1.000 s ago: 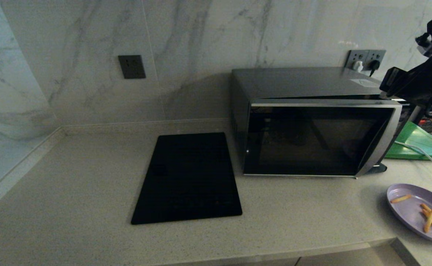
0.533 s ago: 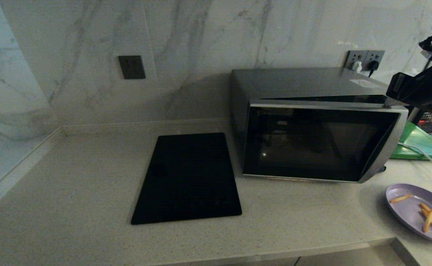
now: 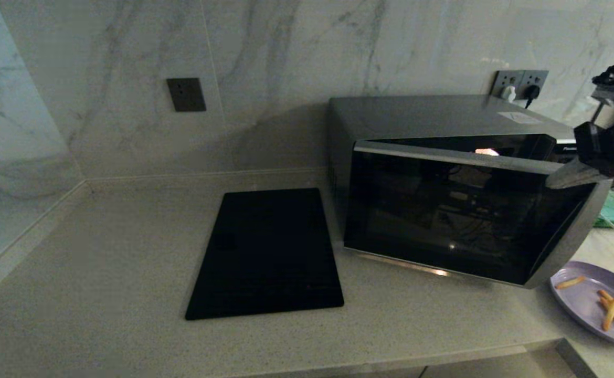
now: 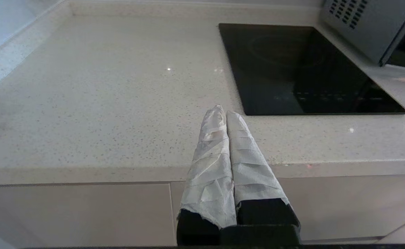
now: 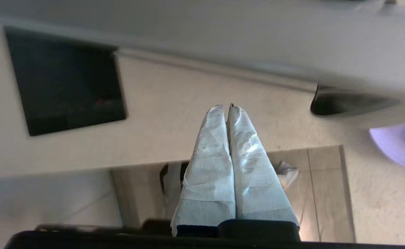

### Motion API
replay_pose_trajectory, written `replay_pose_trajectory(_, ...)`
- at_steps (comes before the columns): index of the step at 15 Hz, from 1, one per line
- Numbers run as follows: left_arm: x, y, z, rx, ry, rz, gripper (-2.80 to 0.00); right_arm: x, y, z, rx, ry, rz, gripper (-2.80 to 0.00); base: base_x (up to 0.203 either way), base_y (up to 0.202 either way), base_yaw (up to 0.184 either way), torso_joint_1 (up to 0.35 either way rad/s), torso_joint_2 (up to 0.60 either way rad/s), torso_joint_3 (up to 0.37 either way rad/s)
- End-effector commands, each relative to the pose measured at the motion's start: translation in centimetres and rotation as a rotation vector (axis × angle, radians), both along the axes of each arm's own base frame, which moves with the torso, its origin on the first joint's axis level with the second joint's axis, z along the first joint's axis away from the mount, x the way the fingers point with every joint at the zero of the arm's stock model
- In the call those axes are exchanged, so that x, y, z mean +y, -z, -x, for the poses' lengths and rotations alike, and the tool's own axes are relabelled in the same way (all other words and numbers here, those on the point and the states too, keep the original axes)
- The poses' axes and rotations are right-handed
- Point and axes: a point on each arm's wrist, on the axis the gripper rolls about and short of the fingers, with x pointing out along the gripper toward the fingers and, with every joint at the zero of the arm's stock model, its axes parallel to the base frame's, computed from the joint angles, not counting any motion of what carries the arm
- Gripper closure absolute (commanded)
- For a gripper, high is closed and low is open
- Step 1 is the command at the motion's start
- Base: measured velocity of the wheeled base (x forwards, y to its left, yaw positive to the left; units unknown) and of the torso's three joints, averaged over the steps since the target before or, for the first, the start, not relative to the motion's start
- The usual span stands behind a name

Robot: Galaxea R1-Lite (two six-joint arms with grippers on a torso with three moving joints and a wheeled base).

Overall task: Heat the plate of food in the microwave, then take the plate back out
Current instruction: Open the microwave oven

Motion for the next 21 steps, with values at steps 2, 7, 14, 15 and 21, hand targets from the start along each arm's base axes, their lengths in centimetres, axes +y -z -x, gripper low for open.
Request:
replay_pose_trajectory(2,0.0,0.0,0.0,0.0,-0.002,0.0,0.0,-0.2,-1.8,0.8,-0.136,0.04,0.026,0.0,0.0,0.0,0.0,0.0,0.0,0.0)
replay_pose_trajectory(7,0.0,0.0,0.0,0.0,-0.002,0.0,0.0,-0.6,-3.2,0.2,-0.282,0.148,0.087,0.0,0.0,0.0,0.0,0.0,0.0,0.0)
replay_pose_trajectory(14,0.0,0.0,0.0,0.0,-0.002,0.0,0.0,-1.2,-0.7,-1.8,-0.18,0.291,0.232,0.0,0.0,0.0,0.0,0.0,0.0,0.0)
replay_pose_trajectory(15,0.0,0.0,0.0,0.0,-0.002,0.0,0.0,-1.2,-0.3,-2.0,-0.16,0.284,0.236,0.0,0.0,0.0,0.0,0.0,0.0,0.0)
replay_pose_trajectory(21,0.0,0.0,0.0,0.0,-0.002,0.0,0.0,0.1,1.0,-2.0,-0.109,0.208,0.25,0.0,0.0,0.0,0.0,0.0,0.0,0.0)
